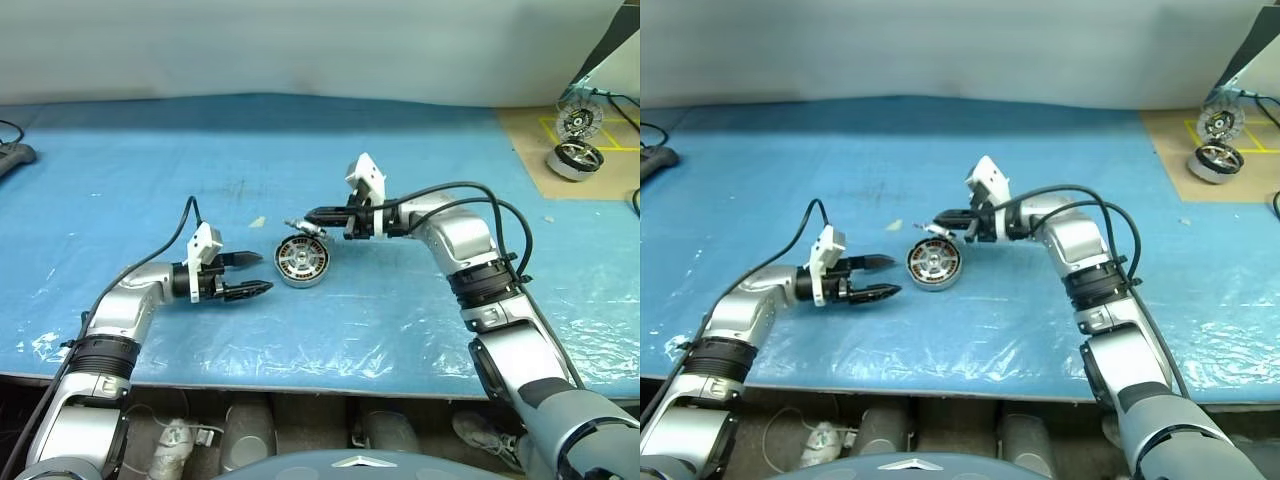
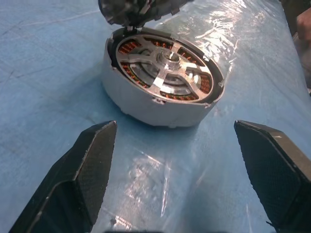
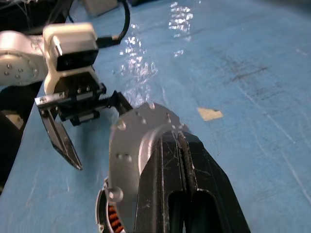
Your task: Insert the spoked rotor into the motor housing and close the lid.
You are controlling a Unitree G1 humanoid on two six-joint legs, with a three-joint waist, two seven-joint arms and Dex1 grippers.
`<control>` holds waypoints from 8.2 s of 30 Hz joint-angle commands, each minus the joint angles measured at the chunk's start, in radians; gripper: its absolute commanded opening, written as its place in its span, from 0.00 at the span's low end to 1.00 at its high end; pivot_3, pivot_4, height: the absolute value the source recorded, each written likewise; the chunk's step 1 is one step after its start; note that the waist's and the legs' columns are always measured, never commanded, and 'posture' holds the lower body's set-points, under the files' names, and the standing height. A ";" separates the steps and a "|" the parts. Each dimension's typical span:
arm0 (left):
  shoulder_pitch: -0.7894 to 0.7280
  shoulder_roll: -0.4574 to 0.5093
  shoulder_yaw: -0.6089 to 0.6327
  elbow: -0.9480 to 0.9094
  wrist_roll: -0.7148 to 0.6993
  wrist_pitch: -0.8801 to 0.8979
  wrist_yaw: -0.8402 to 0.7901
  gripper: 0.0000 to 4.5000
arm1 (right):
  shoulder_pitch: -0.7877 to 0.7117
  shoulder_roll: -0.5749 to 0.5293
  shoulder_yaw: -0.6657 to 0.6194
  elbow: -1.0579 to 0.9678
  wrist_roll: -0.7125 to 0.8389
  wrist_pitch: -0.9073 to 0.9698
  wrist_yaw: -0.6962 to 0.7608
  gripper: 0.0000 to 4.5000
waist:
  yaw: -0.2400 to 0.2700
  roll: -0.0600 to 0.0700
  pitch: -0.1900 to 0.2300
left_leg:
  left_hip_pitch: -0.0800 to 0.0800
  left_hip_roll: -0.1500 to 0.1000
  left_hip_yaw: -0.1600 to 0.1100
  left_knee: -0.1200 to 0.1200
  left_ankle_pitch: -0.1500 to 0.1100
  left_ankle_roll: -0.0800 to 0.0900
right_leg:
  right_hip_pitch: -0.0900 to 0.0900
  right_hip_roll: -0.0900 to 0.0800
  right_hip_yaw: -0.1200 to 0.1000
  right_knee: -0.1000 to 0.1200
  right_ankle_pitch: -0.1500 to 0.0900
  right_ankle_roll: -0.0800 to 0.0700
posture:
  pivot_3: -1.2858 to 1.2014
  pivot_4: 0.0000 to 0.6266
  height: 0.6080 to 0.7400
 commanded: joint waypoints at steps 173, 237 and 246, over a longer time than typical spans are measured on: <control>0.074 0.111 0.032 -0.263 -0.088 0.176 0.077 0.92 | 0.026 0.014 0.102 -0.073 -0.104 -0.123 -0.001 0.91 | -0.005 0.000 0.000 | 0.000 -0.001 0.000 0.002 0.000 0.000 | 0.000 0.000 0.002 0.000 -0.001 -0.001 | 0.52 0.24 1.00; 0.109 0.023 0.019 -0.079 -0.024 -0.031 0.013 0.92 | 0.150 -0.007 0.188 0.032 -0.251 -0.167 -0.016 0.66 | -0.001 0.000 0.000 | 0.014 -0.001 0.001 -0.003 0.000 0.000 | 0.014 -0.002 0.002 -0.004 -0.002 -0.003 | 0.52 0.24 1.00; 0.114 0.021 0.015 -0.050 -0.015 -0.056 -0.002 0.92 | 0.131 -0.010 0.122 -0.028 -0.154 -0.090 0.028 0.66 | -0.002 0.000 0.000 | 0.014 -0.001 0.001 -0.004 0.000 0.000 | 0.014 -0.001 0.002 -0.005 -0.002 -0.003 | 0.52 0.24 1.00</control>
